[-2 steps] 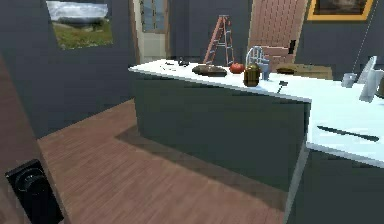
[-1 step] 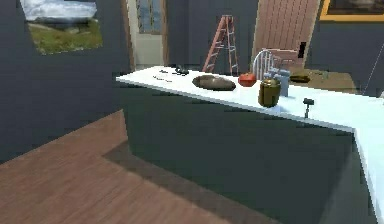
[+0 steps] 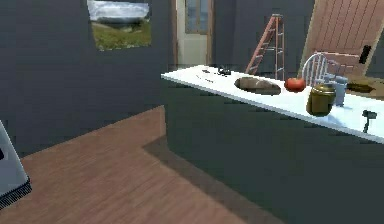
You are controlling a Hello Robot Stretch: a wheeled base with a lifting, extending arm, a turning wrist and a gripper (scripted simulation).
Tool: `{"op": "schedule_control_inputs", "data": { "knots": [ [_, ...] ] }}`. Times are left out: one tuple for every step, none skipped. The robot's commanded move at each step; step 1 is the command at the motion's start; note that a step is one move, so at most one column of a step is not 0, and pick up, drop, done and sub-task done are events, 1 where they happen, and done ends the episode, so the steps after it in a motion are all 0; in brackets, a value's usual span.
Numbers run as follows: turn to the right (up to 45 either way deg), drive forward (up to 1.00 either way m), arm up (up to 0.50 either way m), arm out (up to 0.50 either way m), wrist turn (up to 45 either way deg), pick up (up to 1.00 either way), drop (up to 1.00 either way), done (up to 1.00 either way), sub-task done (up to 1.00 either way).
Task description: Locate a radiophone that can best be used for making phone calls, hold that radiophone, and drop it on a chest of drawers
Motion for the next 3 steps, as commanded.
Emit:
{"op": "schedule_control_inputs", "data": {
  "knots": [
    [0.0,0.30,0.00,0.00,0.0,0.00,0.00,0.00,0.00],
    [12.0,0.00,0.00,0.00,0.0,0.00,0.00,0.00,0.00],
    [0.0,0.20,0.00,0.00,0.0,0.00,0.00,0.00,0.00]
  ]
}}
